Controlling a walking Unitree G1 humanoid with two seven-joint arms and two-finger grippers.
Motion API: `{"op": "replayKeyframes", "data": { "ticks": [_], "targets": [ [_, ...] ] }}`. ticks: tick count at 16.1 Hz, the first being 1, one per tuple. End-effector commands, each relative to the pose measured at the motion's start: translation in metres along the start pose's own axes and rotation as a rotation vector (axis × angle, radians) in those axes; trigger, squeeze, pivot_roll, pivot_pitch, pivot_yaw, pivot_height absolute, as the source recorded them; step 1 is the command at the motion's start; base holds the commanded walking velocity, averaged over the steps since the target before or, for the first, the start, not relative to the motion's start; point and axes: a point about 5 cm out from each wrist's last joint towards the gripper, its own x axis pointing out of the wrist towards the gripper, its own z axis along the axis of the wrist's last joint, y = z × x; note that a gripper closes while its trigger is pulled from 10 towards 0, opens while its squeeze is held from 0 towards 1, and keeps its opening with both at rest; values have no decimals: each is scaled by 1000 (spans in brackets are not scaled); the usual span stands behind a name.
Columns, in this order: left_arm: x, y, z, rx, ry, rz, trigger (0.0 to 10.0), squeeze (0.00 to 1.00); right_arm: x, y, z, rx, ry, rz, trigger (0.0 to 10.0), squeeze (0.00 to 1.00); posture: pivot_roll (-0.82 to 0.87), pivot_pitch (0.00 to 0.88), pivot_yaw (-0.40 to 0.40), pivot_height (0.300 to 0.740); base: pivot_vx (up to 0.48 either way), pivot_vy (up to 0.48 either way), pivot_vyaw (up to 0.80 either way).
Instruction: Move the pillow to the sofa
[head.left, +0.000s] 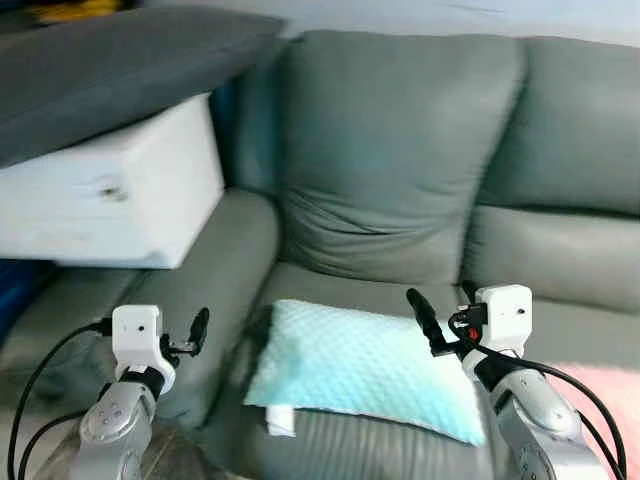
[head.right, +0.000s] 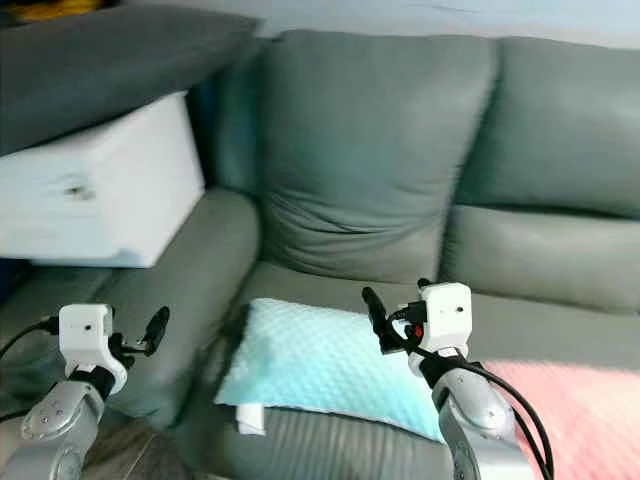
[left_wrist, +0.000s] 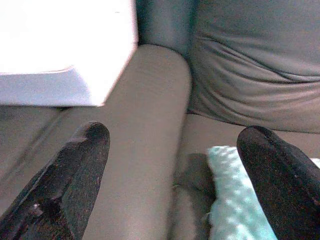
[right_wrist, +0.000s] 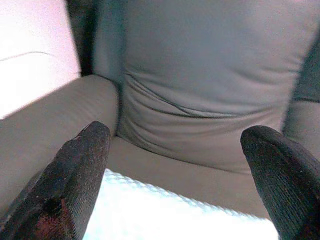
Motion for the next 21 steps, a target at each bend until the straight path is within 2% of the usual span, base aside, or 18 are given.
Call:
{"op": "replayKeyframes", "data": {
  "ticks": [1, 12, 21],
  "targets": [
    [1, -1, 2, 4, 5, -9, 10000, 0, 1, -1, -2, -1, 16, -6, 10000, 0, -136, 0, 28, 740, 0, 0, -800],
    [-2, -2, -2, -10, 31, -3, 10000, 0, 2, 3, 0, 5, 19, -5, 10000, 0, -136, 0, 32, 740, 0, 0, -783],
    [-3, -1, -3, -5, 49, 1, 10000, 0, 2, 5, 0, 4, 21, 0, 10000, 0, -136, 0, 33, 740, 0, 0, 0]
  ]
}}
